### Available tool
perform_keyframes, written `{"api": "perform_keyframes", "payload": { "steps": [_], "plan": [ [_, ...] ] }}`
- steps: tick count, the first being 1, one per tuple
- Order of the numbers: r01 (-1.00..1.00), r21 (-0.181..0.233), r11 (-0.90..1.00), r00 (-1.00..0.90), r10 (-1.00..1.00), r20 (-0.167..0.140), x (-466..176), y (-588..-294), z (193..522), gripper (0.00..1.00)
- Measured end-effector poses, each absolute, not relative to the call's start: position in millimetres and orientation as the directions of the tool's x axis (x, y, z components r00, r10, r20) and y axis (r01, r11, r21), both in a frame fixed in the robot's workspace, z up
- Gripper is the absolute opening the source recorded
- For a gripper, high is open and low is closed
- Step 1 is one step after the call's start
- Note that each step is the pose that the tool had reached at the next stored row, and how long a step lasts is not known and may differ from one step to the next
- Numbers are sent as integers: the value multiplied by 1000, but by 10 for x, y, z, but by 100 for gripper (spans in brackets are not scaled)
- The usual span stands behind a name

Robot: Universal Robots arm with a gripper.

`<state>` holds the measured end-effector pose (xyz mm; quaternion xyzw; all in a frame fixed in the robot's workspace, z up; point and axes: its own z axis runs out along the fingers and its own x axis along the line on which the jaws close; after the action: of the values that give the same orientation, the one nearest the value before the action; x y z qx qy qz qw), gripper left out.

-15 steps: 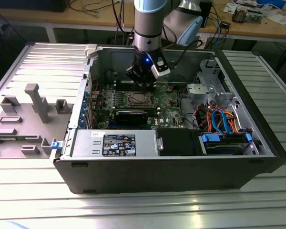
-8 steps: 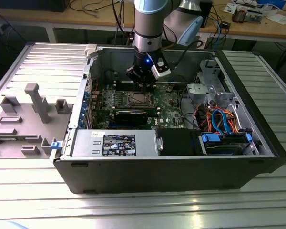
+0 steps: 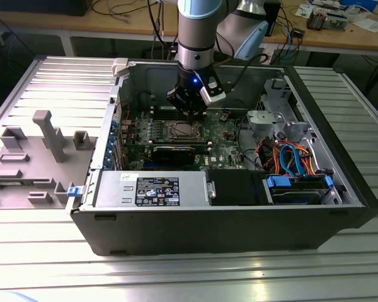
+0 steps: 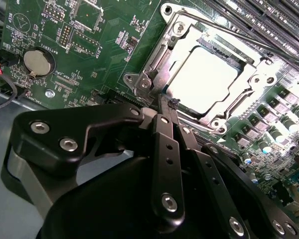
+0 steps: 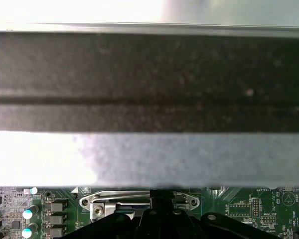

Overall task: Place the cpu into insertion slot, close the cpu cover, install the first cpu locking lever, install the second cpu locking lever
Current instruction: 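Install the second cpu locking lever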

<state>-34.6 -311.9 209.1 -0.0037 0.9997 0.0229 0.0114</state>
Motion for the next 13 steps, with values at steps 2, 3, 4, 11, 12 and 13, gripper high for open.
{"api": "perform_keyframes", "payload": {
  "steps": [2,3,4,11,12,13],
  "plan": [
    [-8,46,999,-1000,-7,-23,-346,-3119,2091,11],
    [-8,46,999,-1000,-7,-23,-346,-3119,2091,11],
    [-8,46,999,-1000,-7,-23,-346,-3120,2091,11],
    [-8,45,999,-1000,-7,-23,-347,-3121,2102,11],
    [-8,46,999,-1000,-7,-23,-347,-3120,2118,11],
    [-8,46,999,-1000,-7,-23,-347,-3120,2149,11]
  ]
}}
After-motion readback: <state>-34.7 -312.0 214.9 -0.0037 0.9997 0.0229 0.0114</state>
